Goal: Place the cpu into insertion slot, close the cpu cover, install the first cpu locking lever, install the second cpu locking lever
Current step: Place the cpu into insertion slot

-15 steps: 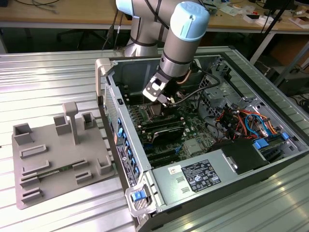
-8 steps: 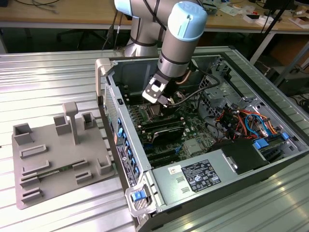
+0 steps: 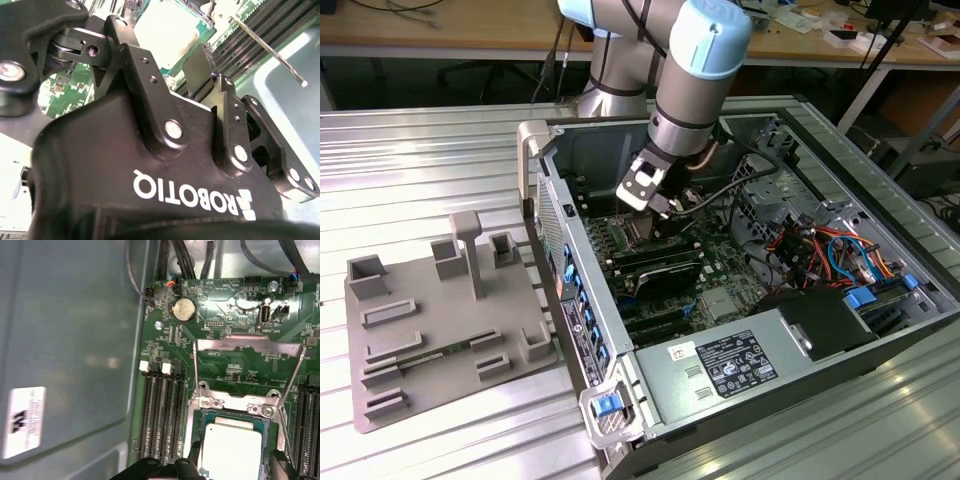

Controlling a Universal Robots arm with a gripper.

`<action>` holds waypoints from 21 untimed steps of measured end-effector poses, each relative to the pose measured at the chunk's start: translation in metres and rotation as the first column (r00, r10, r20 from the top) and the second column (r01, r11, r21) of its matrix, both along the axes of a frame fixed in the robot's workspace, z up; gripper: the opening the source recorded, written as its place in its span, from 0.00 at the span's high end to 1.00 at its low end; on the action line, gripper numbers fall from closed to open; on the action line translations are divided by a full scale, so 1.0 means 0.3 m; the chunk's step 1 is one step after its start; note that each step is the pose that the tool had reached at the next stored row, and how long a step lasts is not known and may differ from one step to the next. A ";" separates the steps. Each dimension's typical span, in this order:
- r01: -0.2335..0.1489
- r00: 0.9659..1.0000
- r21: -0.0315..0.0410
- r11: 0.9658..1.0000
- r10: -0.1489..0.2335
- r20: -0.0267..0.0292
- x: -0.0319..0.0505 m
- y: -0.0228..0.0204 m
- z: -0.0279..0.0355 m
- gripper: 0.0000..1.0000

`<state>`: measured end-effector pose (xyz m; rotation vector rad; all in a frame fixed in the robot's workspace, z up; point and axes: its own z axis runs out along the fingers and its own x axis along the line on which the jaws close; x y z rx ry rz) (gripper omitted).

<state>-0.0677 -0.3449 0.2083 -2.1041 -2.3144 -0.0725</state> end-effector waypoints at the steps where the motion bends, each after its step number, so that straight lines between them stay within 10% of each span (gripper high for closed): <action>1: 0.000 1.000 0.000 1.000 0.000 0.000 0.001 0.000 0.000 0.39; 9: 0.000 1.000 0.006 1.000 0.000 -0.006 0.025 0.005 0.001 0.40; 17: 0.000 1.000 0.006 1.000 0.000 -0.006 0.025 0.014 0.001 0.89; 21: 0.000 1.000 0.006 1.000 0.000 -0.007 0.025 0.014 -0.008 0.89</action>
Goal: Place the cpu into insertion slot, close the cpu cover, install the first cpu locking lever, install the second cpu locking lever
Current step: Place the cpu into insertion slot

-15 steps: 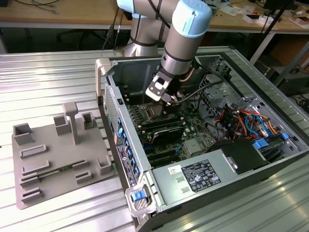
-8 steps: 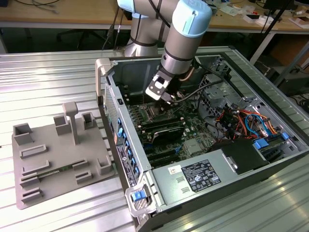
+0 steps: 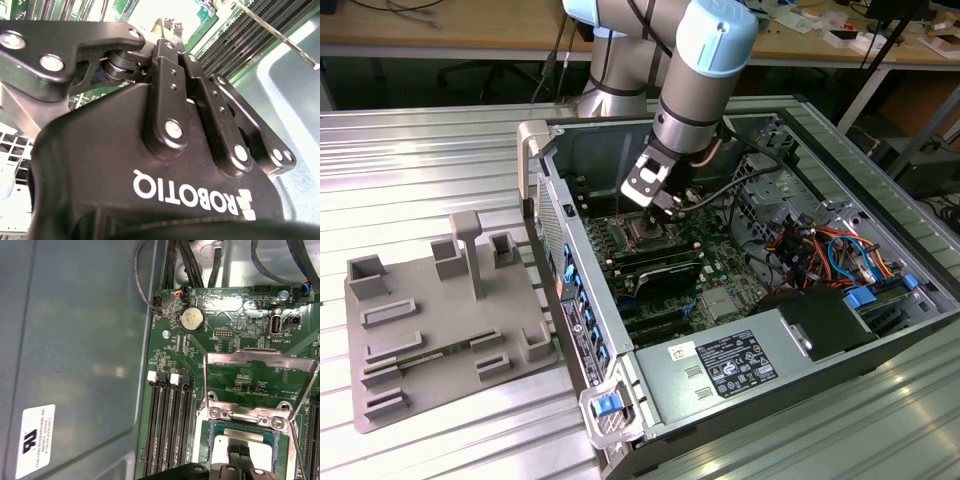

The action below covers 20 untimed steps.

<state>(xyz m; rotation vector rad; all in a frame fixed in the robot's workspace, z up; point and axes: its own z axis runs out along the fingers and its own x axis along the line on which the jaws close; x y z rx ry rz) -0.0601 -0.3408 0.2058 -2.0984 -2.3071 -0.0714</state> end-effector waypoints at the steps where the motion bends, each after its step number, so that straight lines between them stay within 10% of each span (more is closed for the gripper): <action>1: 0.000 1.000 -0.001 1.000 0.000 0.000 0.000 0.000 -0.003 0.89; 8: 0.000 1.000 0.003 1.000 0.000 0.002 0.001 0.001 0.001 0.89; 20: 0.000 1.000 0.000 1.000 0.000 0.000 0.001 0.000 0.106 0.89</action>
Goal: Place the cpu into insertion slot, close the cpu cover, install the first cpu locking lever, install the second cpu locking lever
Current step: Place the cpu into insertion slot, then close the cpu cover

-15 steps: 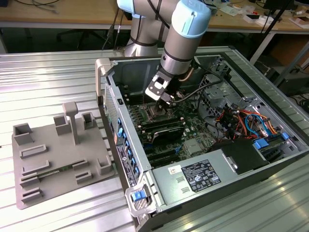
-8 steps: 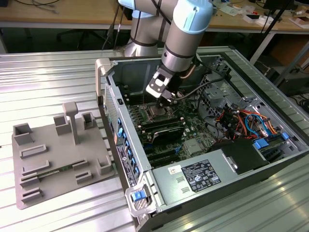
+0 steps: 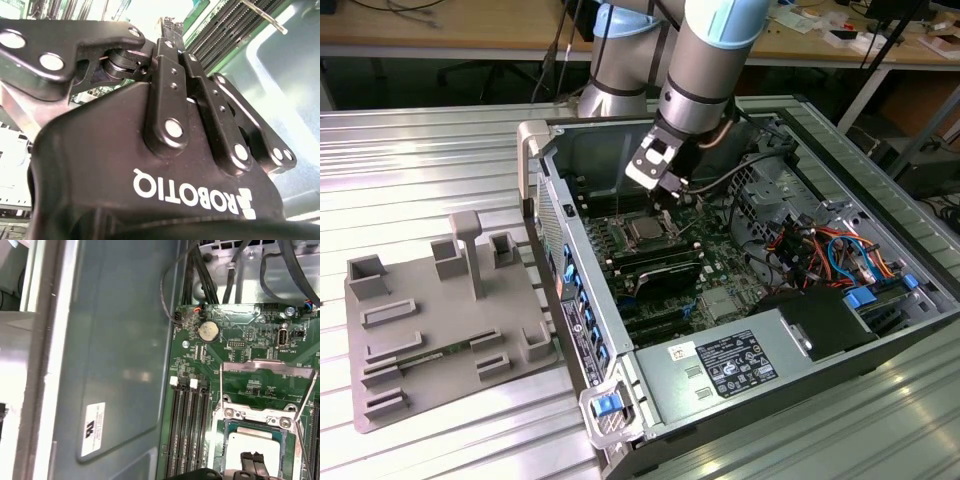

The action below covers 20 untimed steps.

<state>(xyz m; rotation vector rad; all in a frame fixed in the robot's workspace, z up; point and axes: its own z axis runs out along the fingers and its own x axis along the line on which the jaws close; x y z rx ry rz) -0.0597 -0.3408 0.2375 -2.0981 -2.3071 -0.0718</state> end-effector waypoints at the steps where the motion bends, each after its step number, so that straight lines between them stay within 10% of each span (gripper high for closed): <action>1: 0.000 1.000 0.000 1.000 0.000 0.000 0.000 0.000 0.001 0.89; 20: 0.000 1.000 0.000 1.000 0.000 0.000 0.031 -0.005 0.001 0.89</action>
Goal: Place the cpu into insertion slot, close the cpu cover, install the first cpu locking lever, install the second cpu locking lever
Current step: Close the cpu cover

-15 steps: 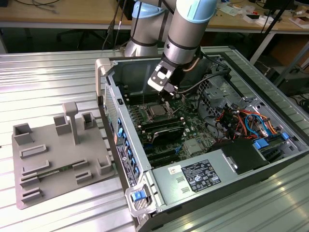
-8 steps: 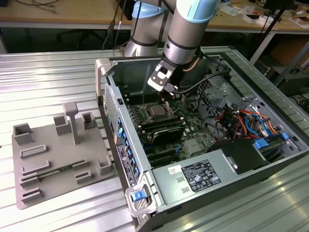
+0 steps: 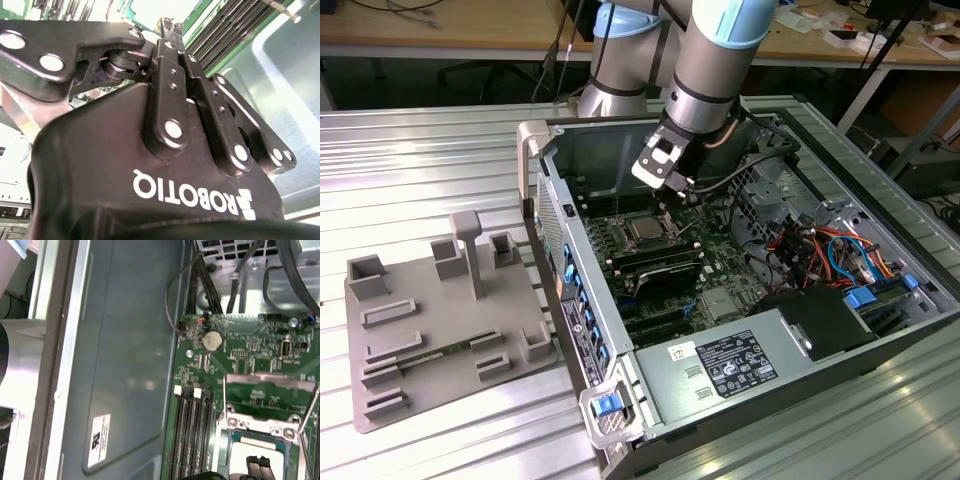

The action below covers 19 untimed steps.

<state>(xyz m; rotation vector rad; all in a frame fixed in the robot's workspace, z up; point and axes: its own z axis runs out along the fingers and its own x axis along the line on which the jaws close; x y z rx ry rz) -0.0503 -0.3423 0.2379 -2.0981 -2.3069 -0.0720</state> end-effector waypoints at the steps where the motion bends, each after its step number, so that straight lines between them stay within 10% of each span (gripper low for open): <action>1: 0.000 1.000 0.000 1.000 0.000 0.000 0.010 -0.001 0.000 0.89; 8: 0.000 1.000 0.000 1.000 0.000 -0.001 0.066 -0.008 0.003 0.89; 19: 0.000 1.000 0.000 1.000 0.000 -0.010 0.128 -0.008 0.064 0.89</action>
